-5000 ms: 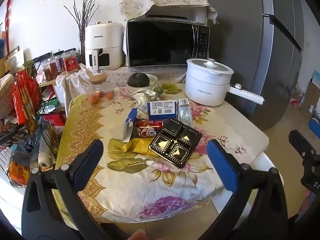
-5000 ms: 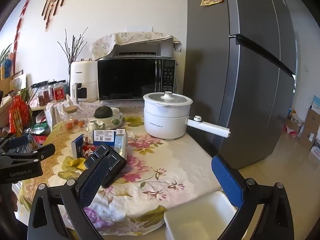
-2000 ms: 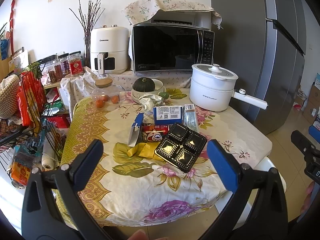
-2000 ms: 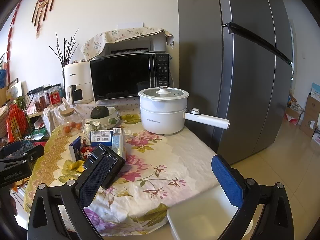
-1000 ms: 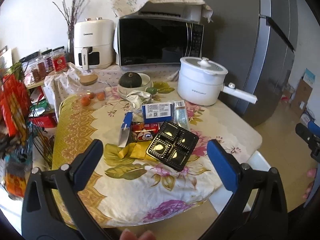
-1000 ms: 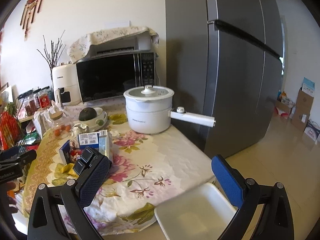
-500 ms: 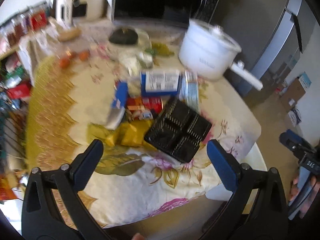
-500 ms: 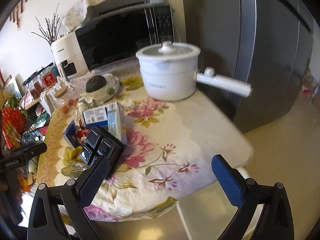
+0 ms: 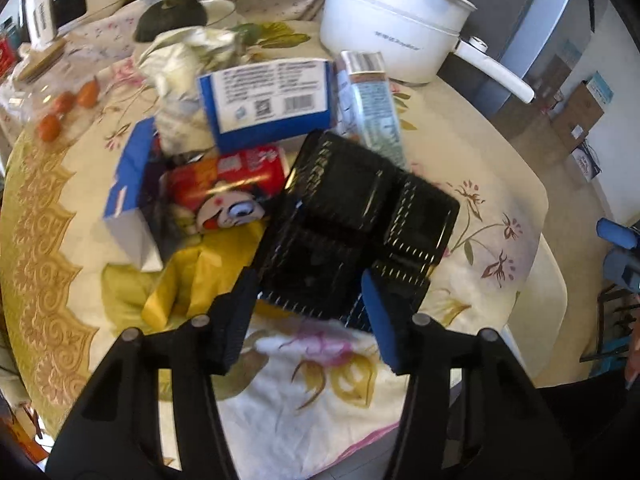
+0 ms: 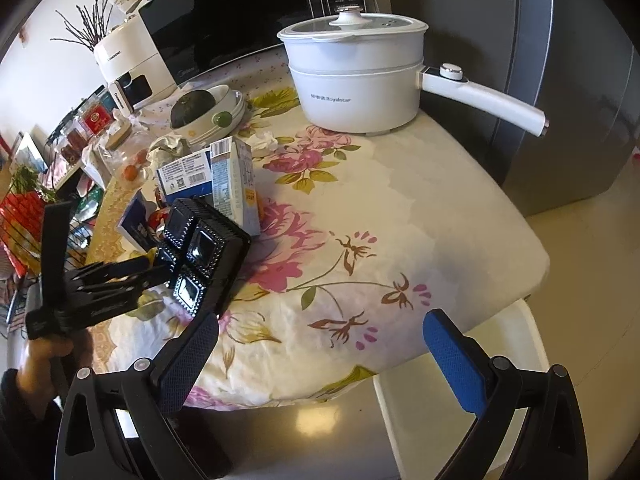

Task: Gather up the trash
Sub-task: 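Lower the left gripper onto the black plastic tray and close it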

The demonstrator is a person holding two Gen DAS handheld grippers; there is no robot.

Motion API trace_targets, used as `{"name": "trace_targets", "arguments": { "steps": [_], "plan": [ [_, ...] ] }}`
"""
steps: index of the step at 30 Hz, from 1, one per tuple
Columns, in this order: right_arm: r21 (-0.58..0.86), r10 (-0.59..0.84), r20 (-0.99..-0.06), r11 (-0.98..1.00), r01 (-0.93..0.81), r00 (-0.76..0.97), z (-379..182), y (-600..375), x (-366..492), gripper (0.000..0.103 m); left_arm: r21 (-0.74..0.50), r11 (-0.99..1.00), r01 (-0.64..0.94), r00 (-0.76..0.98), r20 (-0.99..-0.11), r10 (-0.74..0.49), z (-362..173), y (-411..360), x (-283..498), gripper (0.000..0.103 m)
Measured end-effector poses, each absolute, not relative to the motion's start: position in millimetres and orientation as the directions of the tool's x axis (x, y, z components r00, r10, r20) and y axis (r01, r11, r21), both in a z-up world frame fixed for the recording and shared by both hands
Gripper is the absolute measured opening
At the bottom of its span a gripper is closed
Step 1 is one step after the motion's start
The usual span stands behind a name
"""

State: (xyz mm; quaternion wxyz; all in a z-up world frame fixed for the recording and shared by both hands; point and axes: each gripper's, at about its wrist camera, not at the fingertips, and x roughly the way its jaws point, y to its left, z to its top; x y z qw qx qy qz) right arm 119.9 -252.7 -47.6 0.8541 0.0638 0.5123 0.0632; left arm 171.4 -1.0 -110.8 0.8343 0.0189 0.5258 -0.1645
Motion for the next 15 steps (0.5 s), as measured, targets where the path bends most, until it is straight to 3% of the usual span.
{"name": "trace_targets", "arguments": {
  "steps": [10, 15],
  "plan": [
    [0.170, 0.154, -0.871, 0.985, -0.009, 0.466, -49, -266, 116, 0.103, -0.234, 0.933, 0.275, 0.355, -0.877, -0.325, -119, 0, 193, 0.056],
    [0.168, 0.145, -0.872, 0.986, 0.008, 0.467, -50, -274, 116, 0.103, -0.218, 0.927, 0.306, 0.395, -0.857, -0.331, -107, -9, 191, 0.056]
  ]
}}
